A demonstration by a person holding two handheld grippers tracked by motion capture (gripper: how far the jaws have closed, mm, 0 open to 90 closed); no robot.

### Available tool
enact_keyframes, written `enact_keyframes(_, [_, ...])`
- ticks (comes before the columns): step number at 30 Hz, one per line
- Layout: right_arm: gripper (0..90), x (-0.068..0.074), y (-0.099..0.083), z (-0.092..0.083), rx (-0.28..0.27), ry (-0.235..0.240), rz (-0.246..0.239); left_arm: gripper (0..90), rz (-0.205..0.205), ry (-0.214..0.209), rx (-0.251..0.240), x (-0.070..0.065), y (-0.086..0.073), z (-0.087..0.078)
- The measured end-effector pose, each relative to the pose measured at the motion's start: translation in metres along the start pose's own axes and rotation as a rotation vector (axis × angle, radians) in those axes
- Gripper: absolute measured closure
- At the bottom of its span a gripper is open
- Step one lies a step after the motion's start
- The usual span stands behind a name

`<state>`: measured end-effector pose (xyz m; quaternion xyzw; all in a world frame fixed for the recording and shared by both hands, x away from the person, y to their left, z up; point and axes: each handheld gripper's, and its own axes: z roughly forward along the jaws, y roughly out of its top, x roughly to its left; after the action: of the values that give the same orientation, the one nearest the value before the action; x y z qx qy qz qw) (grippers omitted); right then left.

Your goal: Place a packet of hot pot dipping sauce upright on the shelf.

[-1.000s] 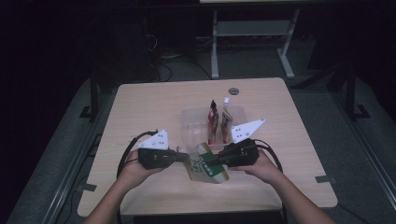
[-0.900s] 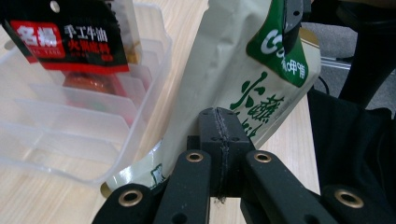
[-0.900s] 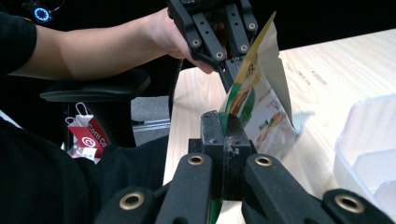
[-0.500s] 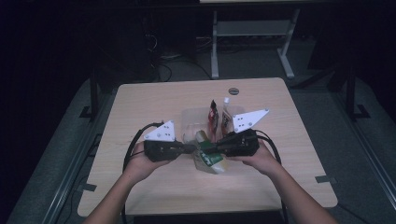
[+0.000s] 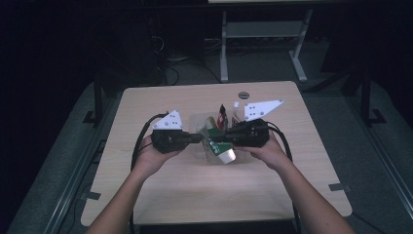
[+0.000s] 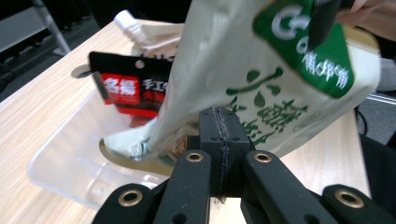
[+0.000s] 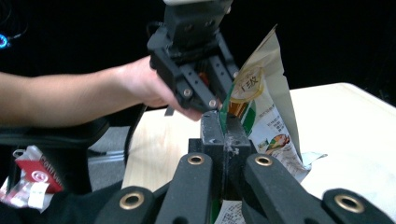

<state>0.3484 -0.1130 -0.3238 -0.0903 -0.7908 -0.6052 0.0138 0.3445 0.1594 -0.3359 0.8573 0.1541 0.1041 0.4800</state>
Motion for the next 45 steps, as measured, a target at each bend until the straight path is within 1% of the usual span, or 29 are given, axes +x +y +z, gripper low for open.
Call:
enact_keyframes(2, [90.0, -0.004, 0.002, 0.001, -0.015, -0.004, -0.002, 89.6, -0.009, 0.006, -0.001, 0.004, -0.001, 0.002])
enact_keyframes(6, [90.0, -0.011, 0.006, 0.003, -0.024, -0.028, -0.002, 89.0, -0.024, 0.021, 0.000, 0.012, -0.003, 0.003])
enact_keyframes(10, [90.0, -0.017, 0.007, 0.005, -0.032, -0.045, 0.011, 89.0, -0.030, 0.034, 0.001, 0.018, -0.005, 0.003])
enact_keyframes(11, [90.0, -0.019, 0.008, 0.005, -0.034, -0.050, 0.014, 88.9, -0.037, 0.034, -0.001, 0.020, -0.006, 0.003])
enact_keyframes(13, [90.0, -0.022, 0.008, 0.006, -0.040, -0.063, 0.021, 88.4, -0.039, 0.035, 0.004, 0.021, -0.007, 0.003])
enact_keyframes(14, [90.0, -0.023, 0.009, 0.006, -0.043, -0.067, 0.027, 88.3, -0.045, 0.035, 0.000, 0.021, -0.008, 0.003])
enact_keyframes(16, [90.0, -0.025, 0.009, 0.006, -0.048, -0.072, 0.033, 87.9, -0.047, 0.035, 0.007, 0.020, -0.010, 0.002])
enact_keyframes(17, [90.0, -0.027, 0.010, 0.006, -0.054, -0.077, 0.029, 87.6, -0.050, 0.037, 0.011, 0.019, -0.012, 0.002])
enact_keyframes(20, [90.0, -0.031, 0.010, 0.008, -0.056, -0.088, 0.030, 86.5, -0.044, 0.041, 0.038, 0.018, -0.019, -0.001])
enact_keyframes(23, [90.0, -0.035, 0.008, 0.010, -0.054, -0.099, 0.043, 84.6, -0.051, 0.041, 0.064, 0.016, -0.030, -0.007])
enact_keyframes(27, [90.0, -0.039, 0.004, 0.012, -0.061, -0.108, 0.053, 79.7, -0.068, 0.035, 0.098, 0.011, -0.045, -0.012])
enact_keyframes(29, [90.0, -0.040, 0.002, 0.013, -0.053, -0.114, 0.060, 77.0, -0.077, 0.029, 0.127, 0.008, -0.055, -0.015])
enact_keyframes(31, [90.0, -0.041, 0.000, 0.014, -0.050, -0.120, 0.061, 73.4, -0.086, 0.026, 0.150, 0.004, -0.063, -0.019])
enact_keyframes(35, [90.0, -0.042, -0.002, 0.016, -0.048, -0.124, 0.066, 64.9, -0.106, 0.029, 0.179, -0.004, -0.077, -0.026])
enact_keyframes(36, [90.0, -0.043, -0.003, 0.017, -0.047, -0.123, 0.065, 63.7, -0.106, 0.032, 0.184, -0.005, -0.080, -0.027])
enact_keyframes(40, [90.0, -0.045, -0.005, 0.019, -0.047, -0.124, 0.078, 59.1, -0.134, 0.033, 0.192, -0.009, -0.090, -0.032])
enact_keyframes(42, [90.0, -0.046, -0.005, 0.020, -0.048, -0.123, 0.074, 56.6, -0.138, 0.033, 0.197, -0.009, -0.095, -0.033])
enact_keyframes(45, [90.0, -0.046, -0.006, 0.023, -0.037, -0.124, 0.077, 51.2, -0.137, 0.031, 0.219, -0.007, -0.099, -0.031])
